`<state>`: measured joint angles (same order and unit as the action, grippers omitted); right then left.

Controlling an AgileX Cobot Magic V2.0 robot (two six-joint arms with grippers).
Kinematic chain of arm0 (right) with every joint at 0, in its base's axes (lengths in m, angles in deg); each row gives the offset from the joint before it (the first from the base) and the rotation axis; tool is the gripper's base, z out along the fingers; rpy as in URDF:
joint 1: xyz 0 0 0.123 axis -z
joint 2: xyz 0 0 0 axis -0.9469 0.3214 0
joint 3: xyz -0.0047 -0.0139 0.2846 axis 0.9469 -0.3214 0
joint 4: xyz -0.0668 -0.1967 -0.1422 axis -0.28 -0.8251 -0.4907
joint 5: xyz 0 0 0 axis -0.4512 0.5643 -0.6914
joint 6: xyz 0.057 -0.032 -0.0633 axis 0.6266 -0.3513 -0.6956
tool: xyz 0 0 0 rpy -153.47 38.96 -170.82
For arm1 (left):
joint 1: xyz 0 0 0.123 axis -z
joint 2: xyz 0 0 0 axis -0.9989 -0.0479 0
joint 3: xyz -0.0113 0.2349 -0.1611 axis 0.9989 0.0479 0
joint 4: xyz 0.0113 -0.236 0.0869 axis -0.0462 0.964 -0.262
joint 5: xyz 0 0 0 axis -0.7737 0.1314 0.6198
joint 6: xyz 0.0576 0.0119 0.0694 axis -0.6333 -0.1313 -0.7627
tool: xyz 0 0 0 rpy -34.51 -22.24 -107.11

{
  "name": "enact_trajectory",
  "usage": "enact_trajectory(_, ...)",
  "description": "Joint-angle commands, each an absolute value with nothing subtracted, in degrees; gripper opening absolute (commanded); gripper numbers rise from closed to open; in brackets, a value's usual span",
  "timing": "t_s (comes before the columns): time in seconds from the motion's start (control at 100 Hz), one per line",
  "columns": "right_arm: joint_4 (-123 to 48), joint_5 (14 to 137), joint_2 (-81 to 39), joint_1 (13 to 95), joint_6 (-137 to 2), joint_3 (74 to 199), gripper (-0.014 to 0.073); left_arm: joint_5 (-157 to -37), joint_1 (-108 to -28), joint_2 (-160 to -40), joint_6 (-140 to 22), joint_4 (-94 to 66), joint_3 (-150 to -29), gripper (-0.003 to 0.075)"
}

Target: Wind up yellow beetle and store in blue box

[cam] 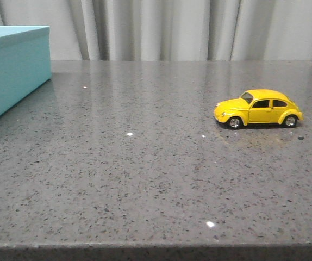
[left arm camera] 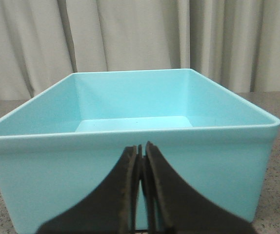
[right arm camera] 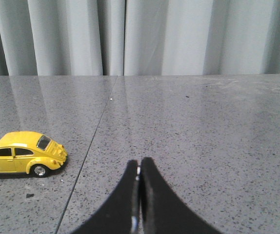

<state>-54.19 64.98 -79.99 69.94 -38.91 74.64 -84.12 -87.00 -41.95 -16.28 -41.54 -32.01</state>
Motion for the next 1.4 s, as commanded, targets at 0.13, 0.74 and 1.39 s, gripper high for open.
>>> enact_trajectory(0.13,-54.2,58.9,-81.1,70.3,-39.3,75.7,-0.0068,-79.1,-86.7,-40.1,-15.8,-40.8,-31.4,-0.0019)
enact_trajectory(0.74,-54.2,63.8,-77.8,70.1,-39.3,84.9,-0.0067,-85.8,-86.7,-47.0,-15.8,-40.8,-46.8,0.0105)
enact_trajectory(1.39,-54.2,73.1,-61.0,70.0,-39.3,100.9,0.0354,-86.7,-86.7,-62.9,-15.8,-43.0,-59.8,0.0465)
